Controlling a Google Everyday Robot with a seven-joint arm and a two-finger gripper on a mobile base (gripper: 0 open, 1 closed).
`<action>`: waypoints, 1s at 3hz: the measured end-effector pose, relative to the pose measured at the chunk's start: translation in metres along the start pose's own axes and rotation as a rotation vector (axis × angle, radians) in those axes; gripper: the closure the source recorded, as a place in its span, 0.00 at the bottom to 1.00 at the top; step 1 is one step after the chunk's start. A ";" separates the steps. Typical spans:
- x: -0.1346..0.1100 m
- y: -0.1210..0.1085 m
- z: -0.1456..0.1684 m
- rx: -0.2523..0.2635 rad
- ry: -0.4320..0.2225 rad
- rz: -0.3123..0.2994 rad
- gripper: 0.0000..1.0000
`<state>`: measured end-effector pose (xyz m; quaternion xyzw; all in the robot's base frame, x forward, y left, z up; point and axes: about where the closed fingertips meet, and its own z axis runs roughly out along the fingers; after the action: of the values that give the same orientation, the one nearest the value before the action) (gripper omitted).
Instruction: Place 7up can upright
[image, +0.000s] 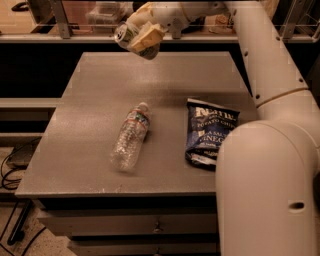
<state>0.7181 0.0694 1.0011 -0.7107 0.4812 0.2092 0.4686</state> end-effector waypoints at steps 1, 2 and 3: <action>-0.001 0.006 -0.020 0.053 -0.049 0.045 1.00; 0.002 0.016 -0.037 0.110 -0.080 0.108 1.00; 0.008 0.029 -0.045 0.170 -0.118 0.182 1.00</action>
Offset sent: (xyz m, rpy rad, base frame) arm -0.0453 -0.0625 0.0023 0.2205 0.0828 -0.1920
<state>0.6898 0.0236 1.0027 -0.6083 0.5311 0.2507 0.5339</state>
